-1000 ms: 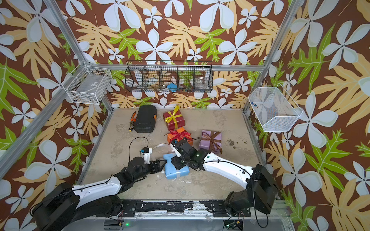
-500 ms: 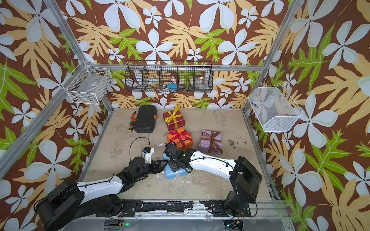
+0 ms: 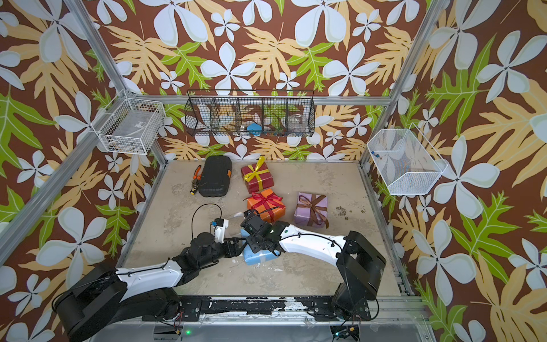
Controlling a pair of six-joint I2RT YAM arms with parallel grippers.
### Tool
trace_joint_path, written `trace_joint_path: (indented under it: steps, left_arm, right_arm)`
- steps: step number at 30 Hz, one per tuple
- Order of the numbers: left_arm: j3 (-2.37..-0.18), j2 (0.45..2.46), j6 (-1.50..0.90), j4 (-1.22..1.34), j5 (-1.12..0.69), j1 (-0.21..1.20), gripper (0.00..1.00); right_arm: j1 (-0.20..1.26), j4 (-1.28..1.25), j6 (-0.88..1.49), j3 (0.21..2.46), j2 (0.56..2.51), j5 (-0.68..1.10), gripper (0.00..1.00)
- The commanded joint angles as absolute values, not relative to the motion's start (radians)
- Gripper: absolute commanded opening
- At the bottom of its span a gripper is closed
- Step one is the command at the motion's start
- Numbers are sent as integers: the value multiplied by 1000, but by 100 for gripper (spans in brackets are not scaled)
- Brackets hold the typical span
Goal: Untie the ribbon bows on the gift boxes
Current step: Pull the ribbon from the gift box.
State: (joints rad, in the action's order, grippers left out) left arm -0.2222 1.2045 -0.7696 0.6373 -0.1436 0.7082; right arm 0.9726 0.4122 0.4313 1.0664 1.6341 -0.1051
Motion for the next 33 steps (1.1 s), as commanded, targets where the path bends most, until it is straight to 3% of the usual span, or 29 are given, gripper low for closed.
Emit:
trace_joint_path:
  steps: [1, 19, 27, 33]
  left_arm:
    - [-228, 1217, -765, 652, -145, 709, 80]
    - [-248, 1367, -776, 640, -134, 709, 75]
    - [-244, 1366, -788, 631, -146, 708, 75]
    - [-248, 1315, -776, 607, -175, 709, 82]
  right_arm:
    - [944, 463, 446, 1009, 1620, 64, 0]
    - [721, -169, 632, 701, 1491, 857, 0]
    - [637, -562, 843, 592, 1464, 1017, 0]
    - [624, -576, 832, 587, 1461, 1013, 0]
